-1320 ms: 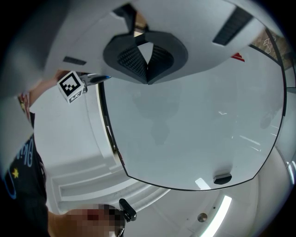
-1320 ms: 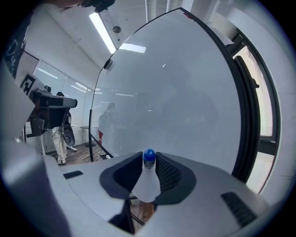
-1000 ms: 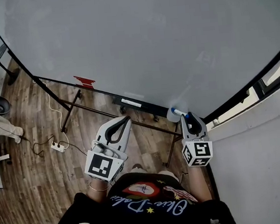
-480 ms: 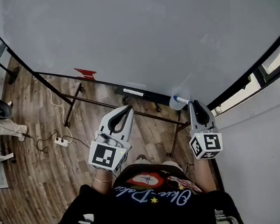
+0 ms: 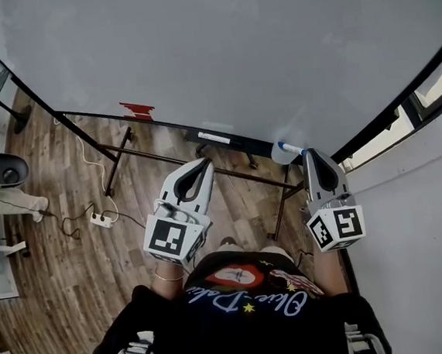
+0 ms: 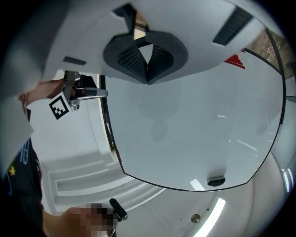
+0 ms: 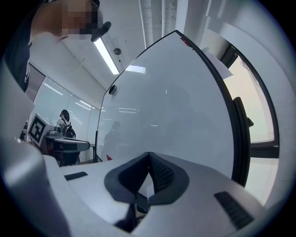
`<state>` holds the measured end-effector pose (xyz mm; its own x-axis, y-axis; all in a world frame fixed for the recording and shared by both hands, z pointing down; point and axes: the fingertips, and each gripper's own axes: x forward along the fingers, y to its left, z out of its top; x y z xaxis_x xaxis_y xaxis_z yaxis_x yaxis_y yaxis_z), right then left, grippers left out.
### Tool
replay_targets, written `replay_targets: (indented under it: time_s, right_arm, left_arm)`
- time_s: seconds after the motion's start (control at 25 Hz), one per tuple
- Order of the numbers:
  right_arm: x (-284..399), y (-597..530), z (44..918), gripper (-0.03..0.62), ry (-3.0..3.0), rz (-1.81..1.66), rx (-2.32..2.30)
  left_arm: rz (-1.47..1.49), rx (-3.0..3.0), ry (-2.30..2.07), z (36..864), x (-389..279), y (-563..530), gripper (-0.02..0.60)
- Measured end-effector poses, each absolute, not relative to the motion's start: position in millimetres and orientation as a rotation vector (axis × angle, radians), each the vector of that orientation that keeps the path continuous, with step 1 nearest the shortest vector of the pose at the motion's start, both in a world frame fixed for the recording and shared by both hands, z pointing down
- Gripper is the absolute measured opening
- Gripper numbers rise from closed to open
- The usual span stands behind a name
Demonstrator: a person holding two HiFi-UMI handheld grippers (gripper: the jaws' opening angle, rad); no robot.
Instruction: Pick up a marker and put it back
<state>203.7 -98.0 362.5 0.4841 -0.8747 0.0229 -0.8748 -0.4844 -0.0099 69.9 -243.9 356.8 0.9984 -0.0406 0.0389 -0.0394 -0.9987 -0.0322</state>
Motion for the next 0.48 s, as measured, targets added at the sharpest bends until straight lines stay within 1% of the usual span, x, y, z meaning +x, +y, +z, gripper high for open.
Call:
replay_targets:
  time_s: [0.48]
  right_arm:
    - [188.8,-91.1,346.2,0.000,-1.638,-0.022,2.691]
  left_arm:
    - [-0.055,-3.124,0.062,358.2,66.1,-239.9,0.003]
